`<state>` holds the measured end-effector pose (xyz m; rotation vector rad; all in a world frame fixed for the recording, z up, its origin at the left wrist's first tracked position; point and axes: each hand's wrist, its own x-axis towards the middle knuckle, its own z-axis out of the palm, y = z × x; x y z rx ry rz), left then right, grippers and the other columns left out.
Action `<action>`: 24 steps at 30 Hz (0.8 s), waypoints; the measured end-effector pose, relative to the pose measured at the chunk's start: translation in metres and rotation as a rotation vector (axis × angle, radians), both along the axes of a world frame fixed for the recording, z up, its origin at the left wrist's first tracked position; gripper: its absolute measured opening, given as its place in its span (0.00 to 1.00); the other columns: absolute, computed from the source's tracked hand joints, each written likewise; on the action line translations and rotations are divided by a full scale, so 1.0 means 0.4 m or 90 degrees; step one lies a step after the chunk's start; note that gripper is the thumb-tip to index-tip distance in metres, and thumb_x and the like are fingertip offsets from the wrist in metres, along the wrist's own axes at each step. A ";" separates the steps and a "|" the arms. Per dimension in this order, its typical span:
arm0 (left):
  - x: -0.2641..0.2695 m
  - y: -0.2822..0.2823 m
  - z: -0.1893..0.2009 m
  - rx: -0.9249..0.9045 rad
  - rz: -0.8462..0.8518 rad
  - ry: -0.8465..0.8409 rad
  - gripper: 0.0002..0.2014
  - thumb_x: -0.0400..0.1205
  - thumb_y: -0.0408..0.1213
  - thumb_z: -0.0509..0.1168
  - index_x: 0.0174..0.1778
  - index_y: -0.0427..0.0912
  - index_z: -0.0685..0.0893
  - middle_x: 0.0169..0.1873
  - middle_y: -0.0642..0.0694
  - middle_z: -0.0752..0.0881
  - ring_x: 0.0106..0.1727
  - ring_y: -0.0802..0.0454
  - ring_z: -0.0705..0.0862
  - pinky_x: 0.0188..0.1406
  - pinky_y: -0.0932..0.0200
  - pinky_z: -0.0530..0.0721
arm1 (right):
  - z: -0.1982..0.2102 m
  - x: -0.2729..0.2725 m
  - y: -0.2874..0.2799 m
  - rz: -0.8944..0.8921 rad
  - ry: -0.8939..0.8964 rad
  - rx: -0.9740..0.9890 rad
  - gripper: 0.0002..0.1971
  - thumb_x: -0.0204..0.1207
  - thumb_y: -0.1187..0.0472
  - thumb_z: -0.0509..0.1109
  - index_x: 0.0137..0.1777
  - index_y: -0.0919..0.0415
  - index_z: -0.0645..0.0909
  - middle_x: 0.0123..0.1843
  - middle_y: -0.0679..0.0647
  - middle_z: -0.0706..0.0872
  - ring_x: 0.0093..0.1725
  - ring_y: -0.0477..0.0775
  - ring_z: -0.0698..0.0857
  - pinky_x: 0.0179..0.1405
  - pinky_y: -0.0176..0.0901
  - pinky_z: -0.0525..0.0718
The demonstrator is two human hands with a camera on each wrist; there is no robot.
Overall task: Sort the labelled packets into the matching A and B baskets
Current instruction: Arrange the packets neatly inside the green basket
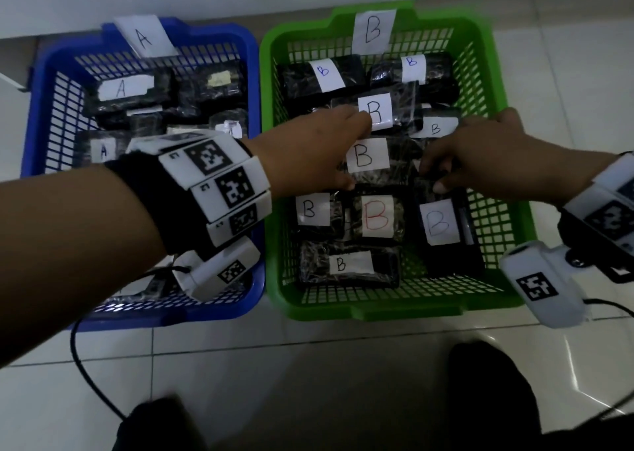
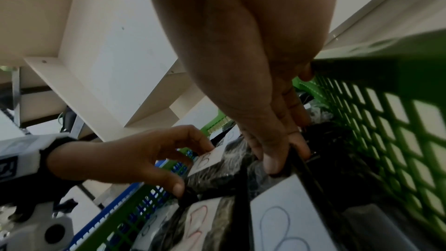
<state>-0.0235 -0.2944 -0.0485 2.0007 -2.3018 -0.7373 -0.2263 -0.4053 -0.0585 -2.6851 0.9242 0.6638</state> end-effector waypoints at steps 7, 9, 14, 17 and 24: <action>0.001 0.009 -0.018 -0.019 0.002 -0.051 0.30 0.75 0.54 0.69 0.69 0.47 0.69 0.65 0.45 0.72 0.64 0.47 0.73 0.57 0.47 0.81 | 0.006 -0.003 0.020 0.007 -0.024 -0.033 0.14 0.72 0.47 0.72 0.58 0.39 0.80 0.46 0.45 0.83 0.61 0.53 0.72 0.58 0.49 0.58; 0.004 0.017 -0.022 -0.038 -0.009 -0.107 0.33 0.76 0.58 0.66 0.72 0.46 0.66 0.65 0.42 0.72 0.63 0.45 0.74 0.54 0.49 0.81 | 0.010 -0.004 0.023 0.006 -0.023 -0.031 0.14 0.72 0.47 0.72 0.58 0.41 0.79 0.47 0.46 0.84 0.60 0.54 0.74 0.58 0.49 0.58; 0.001 0.034 0.004 -0.033 0.015 -0.204 0.37 0.74 0.66 0.61 0.66 0.39 0.65 0.59 0.41 0.71 0.49 0.50 0.70 0.47 0.57 0.74 | 0.015 -0.003 0.018 0.019 -0.030 -0.024 0.11 0.74 0.46 0.69 0.51 0.50 0.78 0.46 0.48 0.80 0.53 0.54 0.81 0.54 0.47 0.66; -0.004 0.048 0.019 0.006 -0.079 -0.343 0.29 0.78 0.65 0.56 0.62 0.43 0.74 0.53 0.45 0.81 0.50 0.46 0.80 0.53 0.52 0.71 | 0.023 -0.002 0.008 0.019 -0.080 -0.054 0.11 0.76 0.47 0.67 0.48 0.55 0.77 0.44 0.51 0.75 0.48 0.56 0.81 0.43 0.45 0.73; -0.030 0.079 0.011 -0.028 -0.089 -0.303 0.19 0.82 0.55 0.60 0.52 0.41 0.78 0.42 0.44 0.83 0.40 0.45 0.83 0.36 0.57 0.67 | 0.025 0.000 0.005 0.044 -0.066 -0.082 0.22 0.74 0.52 0.70 0.65 0.59 0.71 0.60 0.58 0.75 0.57 0.59 0.76 0.49 0.48 0.77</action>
